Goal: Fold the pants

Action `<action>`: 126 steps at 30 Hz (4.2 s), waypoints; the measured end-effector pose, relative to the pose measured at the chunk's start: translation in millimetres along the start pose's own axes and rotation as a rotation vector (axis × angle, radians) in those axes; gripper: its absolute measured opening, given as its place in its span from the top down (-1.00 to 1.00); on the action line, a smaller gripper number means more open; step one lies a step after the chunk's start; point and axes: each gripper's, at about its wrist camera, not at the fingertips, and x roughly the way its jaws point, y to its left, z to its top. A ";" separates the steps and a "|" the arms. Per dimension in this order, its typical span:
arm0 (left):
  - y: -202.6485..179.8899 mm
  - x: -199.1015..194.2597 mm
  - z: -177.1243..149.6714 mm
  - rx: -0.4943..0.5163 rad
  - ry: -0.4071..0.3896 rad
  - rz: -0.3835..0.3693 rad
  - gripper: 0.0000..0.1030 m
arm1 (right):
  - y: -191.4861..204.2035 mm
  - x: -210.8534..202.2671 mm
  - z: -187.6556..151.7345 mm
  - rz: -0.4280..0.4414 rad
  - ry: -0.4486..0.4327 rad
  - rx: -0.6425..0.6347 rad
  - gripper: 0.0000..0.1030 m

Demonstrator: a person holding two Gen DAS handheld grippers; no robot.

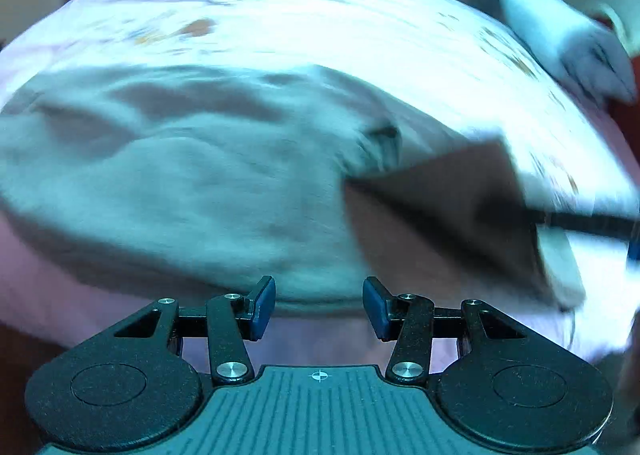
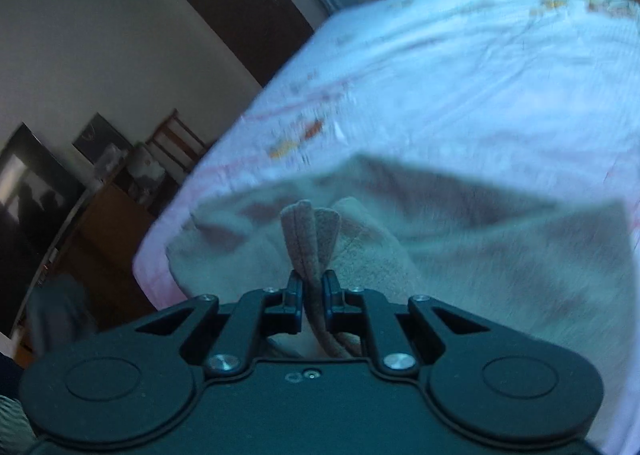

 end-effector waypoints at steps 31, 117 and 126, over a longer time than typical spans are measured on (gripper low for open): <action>-47.8 53.0 47.4 -0.002 0.079 -0.059 0.59 | -49.6 -34.7 -31.6 -0.129 -0.105 0.238 -0.08; 227.8 37.8 16.5 -0.775 -0.256 0.134 -0.30 | 80.1 104.9 -58.4 -0.219 0.200 -0.250 1.00; 234.4 32.9 6.7 -0.818 -0.278 0.057 0.40 | 81.3 79.2 -43.0 -0.310 0.089 -0.310 0.92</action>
